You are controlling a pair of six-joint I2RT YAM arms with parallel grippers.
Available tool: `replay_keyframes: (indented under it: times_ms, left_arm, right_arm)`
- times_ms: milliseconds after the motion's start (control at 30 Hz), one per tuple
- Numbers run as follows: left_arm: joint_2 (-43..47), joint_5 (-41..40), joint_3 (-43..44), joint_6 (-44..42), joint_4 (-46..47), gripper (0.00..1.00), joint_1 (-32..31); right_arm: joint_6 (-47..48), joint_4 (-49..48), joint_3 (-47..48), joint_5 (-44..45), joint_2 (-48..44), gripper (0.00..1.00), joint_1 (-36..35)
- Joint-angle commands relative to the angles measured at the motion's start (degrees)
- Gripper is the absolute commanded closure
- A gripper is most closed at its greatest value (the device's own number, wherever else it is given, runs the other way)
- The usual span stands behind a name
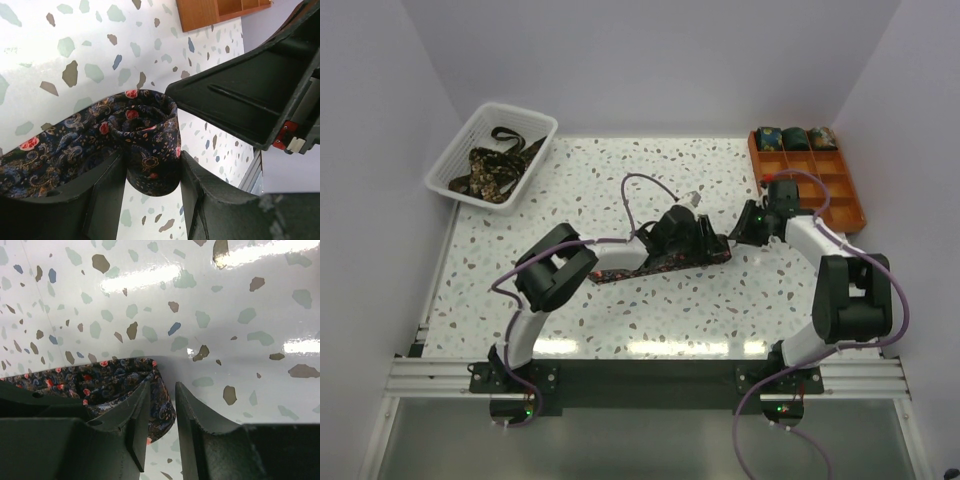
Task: Roll the ties
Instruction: Roll the tie
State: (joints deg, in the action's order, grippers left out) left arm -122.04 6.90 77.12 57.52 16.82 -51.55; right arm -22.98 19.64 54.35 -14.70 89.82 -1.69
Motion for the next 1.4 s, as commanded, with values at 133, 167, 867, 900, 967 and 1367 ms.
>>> replay_keyframes:
  times_ms: [133,167,867,900,967,1367]
  left_arm:
    - [-0.7,1.1,-1.8,1.8,4.6,0.44,-0.2]
    - [-0.4,1.0,-1.9,1.9,5.0,0.42,-0.2]
    - [10.7,-12.3,-0.6,-12.1,-4.3,0.27,2.1]
    - [10.1,-12.3,0.3,-13.4,-4.6,0.28,2.1]
    - [7.5,-12.3,3.7,-14.7,-5.3,0.33,2.1]
    - [-5.9,-10.7,18.8,-19.7,-9.1,0.57,2.0]
  right_arm:
    - [0.5,2.2,-1.1,1.3,-4.0,0.63,0.3]
    - [0.6,2.5,-1.3,1.9,-4.2,0.61,0.2]
    - [-0.3,11.8,-8.4,14.3,-15.3,0.61,-5.2]
    - [-0.7,10.9,-9.4,14.5,-15.1,0.62,-6.2]
    - [-2.3,9.3,-11.2,14.3,-14.7,0.65,-8.8]
    - [-4.0,-0.6,-15.2,10.7,-12.0,0.93,-10.5]
